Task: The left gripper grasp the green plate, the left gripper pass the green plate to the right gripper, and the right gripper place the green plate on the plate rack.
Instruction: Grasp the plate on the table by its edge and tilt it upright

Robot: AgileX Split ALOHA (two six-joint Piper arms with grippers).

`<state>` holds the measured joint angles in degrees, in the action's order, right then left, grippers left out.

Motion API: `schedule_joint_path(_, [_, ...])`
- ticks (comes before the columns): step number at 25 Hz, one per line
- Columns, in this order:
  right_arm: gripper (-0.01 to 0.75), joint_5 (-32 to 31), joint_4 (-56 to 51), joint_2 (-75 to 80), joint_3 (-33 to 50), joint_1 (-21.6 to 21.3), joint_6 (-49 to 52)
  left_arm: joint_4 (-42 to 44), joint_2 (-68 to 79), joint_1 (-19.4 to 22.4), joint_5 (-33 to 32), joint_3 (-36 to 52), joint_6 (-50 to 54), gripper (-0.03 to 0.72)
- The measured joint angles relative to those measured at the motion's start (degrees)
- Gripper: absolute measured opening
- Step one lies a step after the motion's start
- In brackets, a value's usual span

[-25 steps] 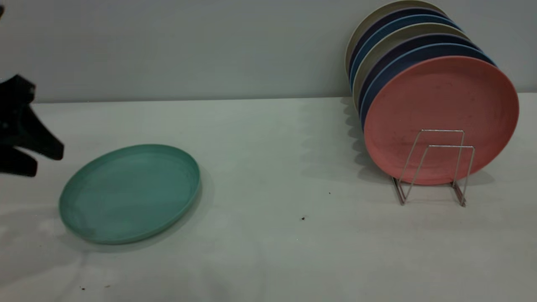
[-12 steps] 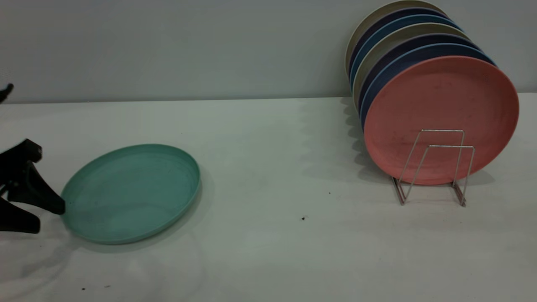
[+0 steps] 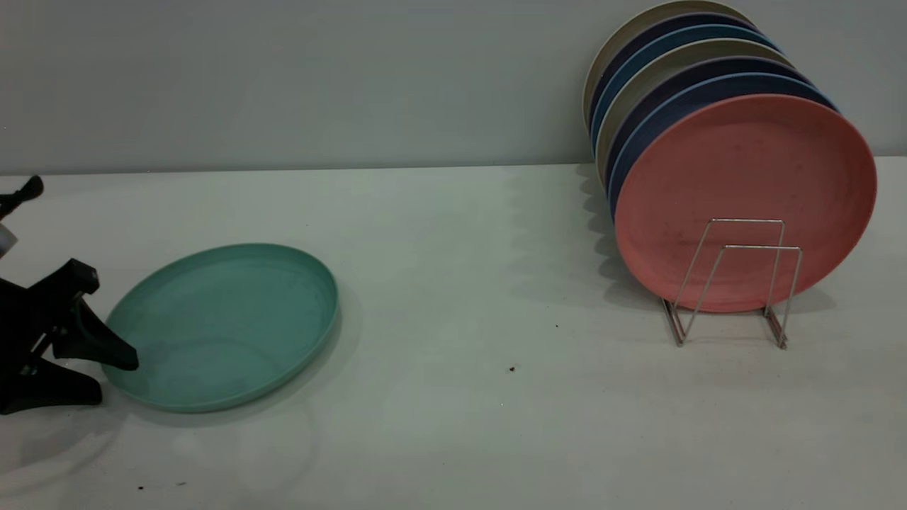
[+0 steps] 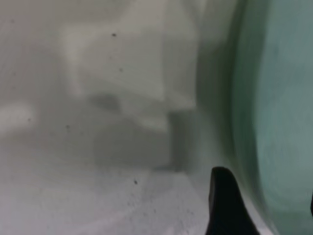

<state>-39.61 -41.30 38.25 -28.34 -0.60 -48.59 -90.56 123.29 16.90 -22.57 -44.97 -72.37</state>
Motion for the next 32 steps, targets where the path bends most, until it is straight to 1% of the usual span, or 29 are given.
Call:
schedule_joint_path(4, [0.334, 0.0, 0.0, 0.0, 0.0, 0.0, 0.0, -7.0, 1.6, 0.0, -0.4, -0.1, -6.4, 0.435])
schedule_joint_path(6, [0.334, 0.0, 0.0, 0.0, 0.0, 0.0, 0.0, -9.4, 2.4, 0.0, -1.7, -0.1, -9.1, 0.416])
schedule_joint_path(15, [0.334, 0.0, -0.4, 0.0, 0.0, 0.0, 0.0, -11.0, 5.6, 0.0, -4.3, -1.0, -11.0, 0.282])
schedule_joint_path(21, [0.334, -1.1, -5.2, 0.0, 0.0, 0.0, 1.3, -11.2, 6.0, 0.0, -4.2, -1.2, -11.7, 0.135])
schedule_joint_path(24, [0.334, -1.9, -8.0, 0.0, 0.0, 0.0, 2.1, -11.1, 6.0, 0.0, -4.1, -1.4, -12.4, 0.036])
schedule_joint_path(26, [0.334, -2.4, -9.4, 0.0, 0.0, 0.0, 2.1, -10.5, 5.6, 0.0, -3.7, -1.4, -13.2, 0.019])
schedule_joint_path(32, [0.334, -2.6, -12.0, 1.0, 0.0, 0.0, 2.1, -10.5, 1.9, 0.0, -3.0, -1.4, -14.9, 0.016])
